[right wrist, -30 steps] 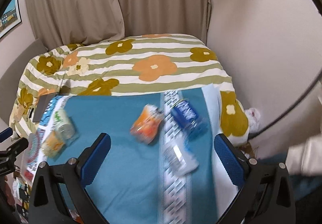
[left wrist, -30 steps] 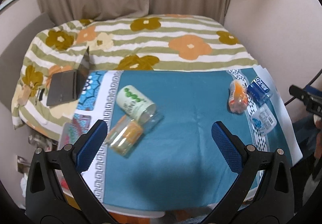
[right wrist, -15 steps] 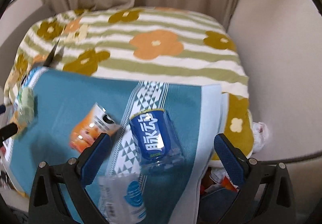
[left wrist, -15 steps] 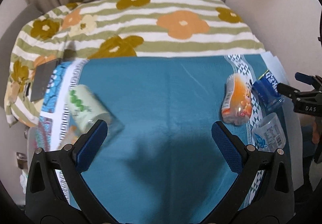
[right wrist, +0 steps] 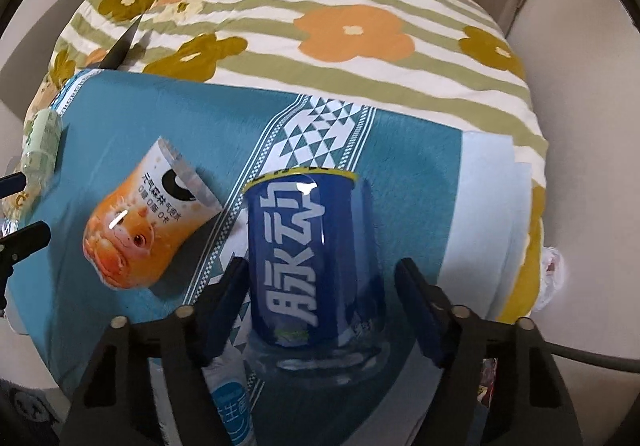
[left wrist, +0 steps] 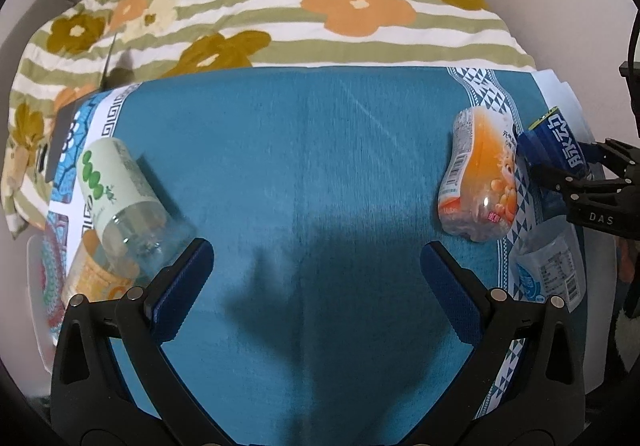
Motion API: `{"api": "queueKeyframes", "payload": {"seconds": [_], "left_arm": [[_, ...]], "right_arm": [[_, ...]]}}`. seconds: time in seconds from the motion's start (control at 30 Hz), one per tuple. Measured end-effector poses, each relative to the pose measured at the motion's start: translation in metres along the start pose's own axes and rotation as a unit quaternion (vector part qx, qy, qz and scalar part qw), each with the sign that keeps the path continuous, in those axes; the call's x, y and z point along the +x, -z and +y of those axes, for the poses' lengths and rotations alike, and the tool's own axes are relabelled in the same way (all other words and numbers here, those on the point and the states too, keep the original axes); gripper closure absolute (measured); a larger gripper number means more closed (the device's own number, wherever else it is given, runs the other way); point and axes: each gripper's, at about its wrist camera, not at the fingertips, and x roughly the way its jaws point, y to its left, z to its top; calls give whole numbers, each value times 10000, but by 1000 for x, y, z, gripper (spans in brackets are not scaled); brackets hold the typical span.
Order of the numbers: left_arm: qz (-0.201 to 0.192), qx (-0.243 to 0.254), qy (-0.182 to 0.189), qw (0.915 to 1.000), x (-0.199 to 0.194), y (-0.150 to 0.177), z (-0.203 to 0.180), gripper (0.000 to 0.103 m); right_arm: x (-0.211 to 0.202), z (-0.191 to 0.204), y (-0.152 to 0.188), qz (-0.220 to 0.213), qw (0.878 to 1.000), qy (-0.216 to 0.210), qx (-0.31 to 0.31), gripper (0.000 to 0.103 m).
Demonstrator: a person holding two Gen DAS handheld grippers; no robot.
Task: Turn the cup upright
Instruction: 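Move the right gripper to the blue cup lying on its side and close on it, then lift the blue cup with the right gripper and rotate it upright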
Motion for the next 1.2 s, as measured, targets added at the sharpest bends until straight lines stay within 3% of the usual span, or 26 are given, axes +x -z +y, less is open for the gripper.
{"api": "queueKeyframes", "payload": {"seconds": [0.1,0.37,0.63,0.93,1.2], "left_arm": [[20,3,-8,10000,0,2,-1,0],[-51,8,18,10000,-9,5,0,0],[-277,55,150,9995,-38,14,15,0],[-550,165,252,9980,-75,40,66,0],[-524,282,322,9977,-83,74,127,0]], "right_arm": [[3,1,1,35,9999,-77,-63,47],[-10,-1,-1,-119,9999,-8,-36,47],[-52,16,-5,-347,9990,267,-65,47],[-98,72,6,-579,9973,400,209,47],[-92,148,27,-466,9964,122,694,47]]}}
